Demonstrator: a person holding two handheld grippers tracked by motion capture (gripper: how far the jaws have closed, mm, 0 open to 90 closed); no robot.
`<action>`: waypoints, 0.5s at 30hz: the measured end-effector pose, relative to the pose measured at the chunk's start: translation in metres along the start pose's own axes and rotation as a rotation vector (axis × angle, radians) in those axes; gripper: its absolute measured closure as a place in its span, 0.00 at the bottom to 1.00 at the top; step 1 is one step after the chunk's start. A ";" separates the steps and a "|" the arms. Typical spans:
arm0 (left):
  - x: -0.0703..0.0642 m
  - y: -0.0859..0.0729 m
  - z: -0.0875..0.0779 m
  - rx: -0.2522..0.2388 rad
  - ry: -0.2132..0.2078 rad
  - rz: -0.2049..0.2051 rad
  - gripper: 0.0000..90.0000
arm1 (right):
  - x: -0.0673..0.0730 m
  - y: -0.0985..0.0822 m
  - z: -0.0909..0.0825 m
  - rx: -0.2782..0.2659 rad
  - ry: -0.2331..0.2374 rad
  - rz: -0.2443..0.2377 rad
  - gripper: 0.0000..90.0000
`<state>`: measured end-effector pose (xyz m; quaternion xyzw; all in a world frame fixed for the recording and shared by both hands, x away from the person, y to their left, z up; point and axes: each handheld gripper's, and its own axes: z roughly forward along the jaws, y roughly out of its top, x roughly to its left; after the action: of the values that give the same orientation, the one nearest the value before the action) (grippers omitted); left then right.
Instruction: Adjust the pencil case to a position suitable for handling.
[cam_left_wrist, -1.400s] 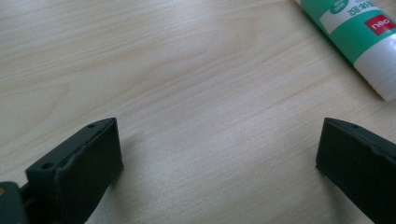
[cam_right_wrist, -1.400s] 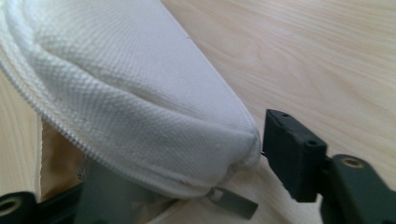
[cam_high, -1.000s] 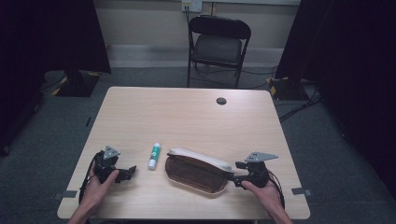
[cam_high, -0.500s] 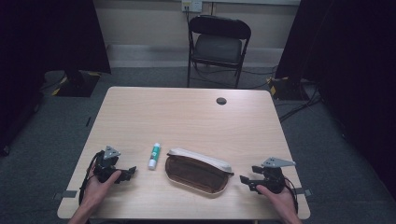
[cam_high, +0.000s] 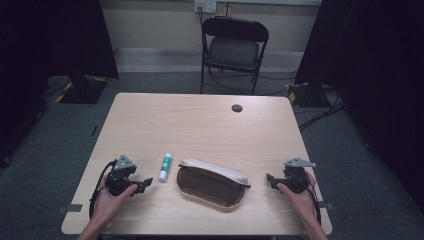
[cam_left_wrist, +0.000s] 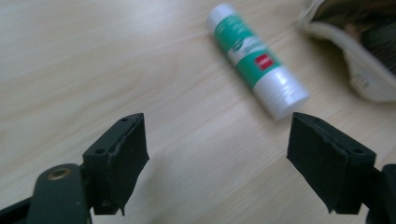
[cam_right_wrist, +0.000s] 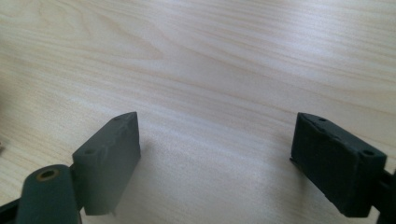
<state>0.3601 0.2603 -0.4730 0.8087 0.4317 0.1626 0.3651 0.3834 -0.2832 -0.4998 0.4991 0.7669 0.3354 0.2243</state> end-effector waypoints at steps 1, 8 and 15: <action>-0.002 0.004 0.000 -0.006 -0.009 0.011 0.23 | 0.000 0.000 0.000 -0.001 -0.001 -0.001 0.16; -0.010 0.036 0.014 -0.077 -0.048 0.051 0.35 | 0.001 0.001 0.001 0.002 -0.003 0.005 0.16; -0.011 0.038 0.032 -0.089 -0.074 0.027 0.51 | 0.001 0.001 0.001 0.001 -0.007 0.003 0.16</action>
<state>0.3943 0.2233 -0.4660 0.8029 0.3993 0.1563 0.4142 0.3840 -0.2818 -0.5000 0.5018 0.7654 0.3334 0.2263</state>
